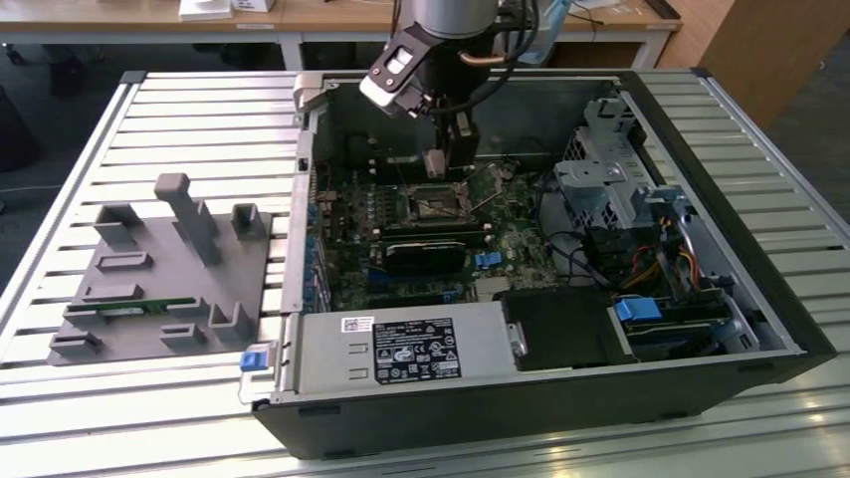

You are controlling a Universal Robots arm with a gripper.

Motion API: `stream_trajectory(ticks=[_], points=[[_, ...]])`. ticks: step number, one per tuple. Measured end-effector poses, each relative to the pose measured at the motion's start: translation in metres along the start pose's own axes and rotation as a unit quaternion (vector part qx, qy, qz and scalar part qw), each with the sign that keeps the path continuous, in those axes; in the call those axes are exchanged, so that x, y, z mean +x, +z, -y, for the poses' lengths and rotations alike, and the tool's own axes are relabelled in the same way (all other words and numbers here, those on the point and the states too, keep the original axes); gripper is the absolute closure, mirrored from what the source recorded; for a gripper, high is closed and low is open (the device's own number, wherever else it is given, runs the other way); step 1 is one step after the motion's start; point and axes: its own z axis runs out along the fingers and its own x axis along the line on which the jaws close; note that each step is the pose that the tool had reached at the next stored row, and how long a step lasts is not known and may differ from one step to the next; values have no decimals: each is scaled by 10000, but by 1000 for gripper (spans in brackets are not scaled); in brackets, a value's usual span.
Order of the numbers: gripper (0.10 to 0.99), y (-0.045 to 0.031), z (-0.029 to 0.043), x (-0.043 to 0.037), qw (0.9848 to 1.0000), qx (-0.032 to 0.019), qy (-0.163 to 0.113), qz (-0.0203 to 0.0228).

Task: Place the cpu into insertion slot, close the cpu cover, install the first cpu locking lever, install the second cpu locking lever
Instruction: 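Place the cpu into insertion slot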

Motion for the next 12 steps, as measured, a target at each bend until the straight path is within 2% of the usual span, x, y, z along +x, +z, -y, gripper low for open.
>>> stream_trajectory(ticks=[7,12], points=[[545,67,3,12,9999,-6,116,7],[545,156,8,38,9999,-5,132,8]])
